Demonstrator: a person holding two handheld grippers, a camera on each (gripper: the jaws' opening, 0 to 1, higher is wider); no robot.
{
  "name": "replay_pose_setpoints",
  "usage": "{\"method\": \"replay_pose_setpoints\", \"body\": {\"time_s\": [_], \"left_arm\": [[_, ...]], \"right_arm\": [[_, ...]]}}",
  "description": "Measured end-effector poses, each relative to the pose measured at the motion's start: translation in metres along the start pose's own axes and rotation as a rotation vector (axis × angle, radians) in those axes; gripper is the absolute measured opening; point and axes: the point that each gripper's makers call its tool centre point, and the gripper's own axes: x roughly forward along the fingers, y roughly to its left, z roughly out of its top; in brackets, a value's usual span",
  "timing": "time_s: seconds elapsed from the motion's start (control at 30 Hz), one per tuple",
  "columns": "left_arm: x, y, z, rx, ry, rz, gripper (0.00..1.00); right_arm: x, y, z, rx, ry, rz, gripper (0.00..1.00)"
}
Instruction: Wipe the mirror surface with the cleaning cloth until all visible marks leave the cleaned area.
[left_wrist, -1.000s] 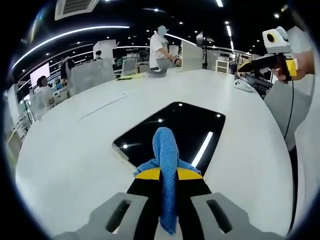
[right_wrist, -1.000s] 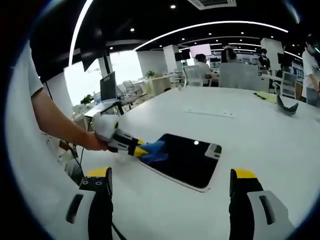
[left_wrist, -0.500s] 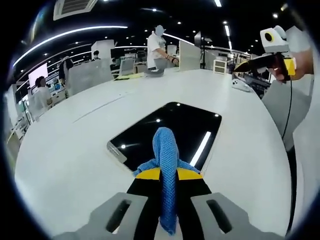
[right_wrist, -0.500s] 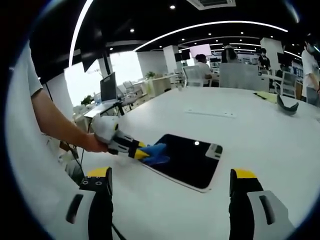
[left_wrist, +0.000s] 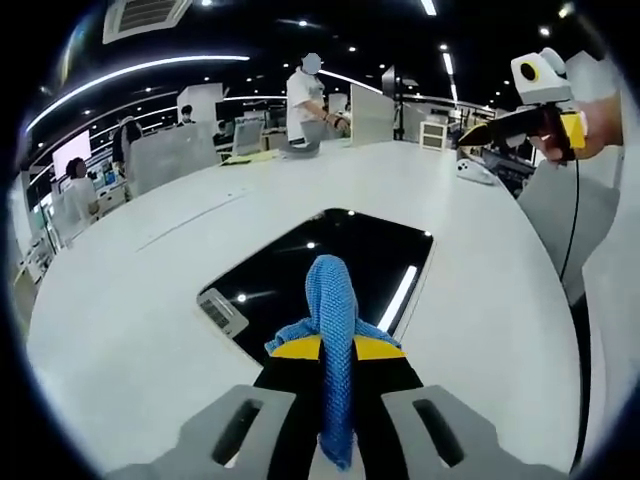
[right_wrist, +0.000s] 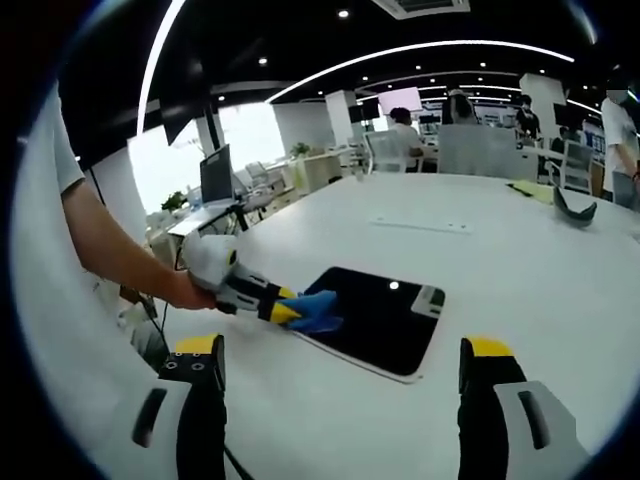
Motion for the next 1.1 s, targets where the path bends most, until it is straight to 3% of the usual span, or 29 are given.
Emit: {"method": "replay_pose_setpoints", "body": {"time_s": [1.1], "left_arm": [[0.016, -0.020, 0.010, 0.022, -0.010, -0.056, 0.07]], "right_arm": [[-0.001, -0.004, -0.001, 0.014, -0.007, -0.003, 0.97]]}}
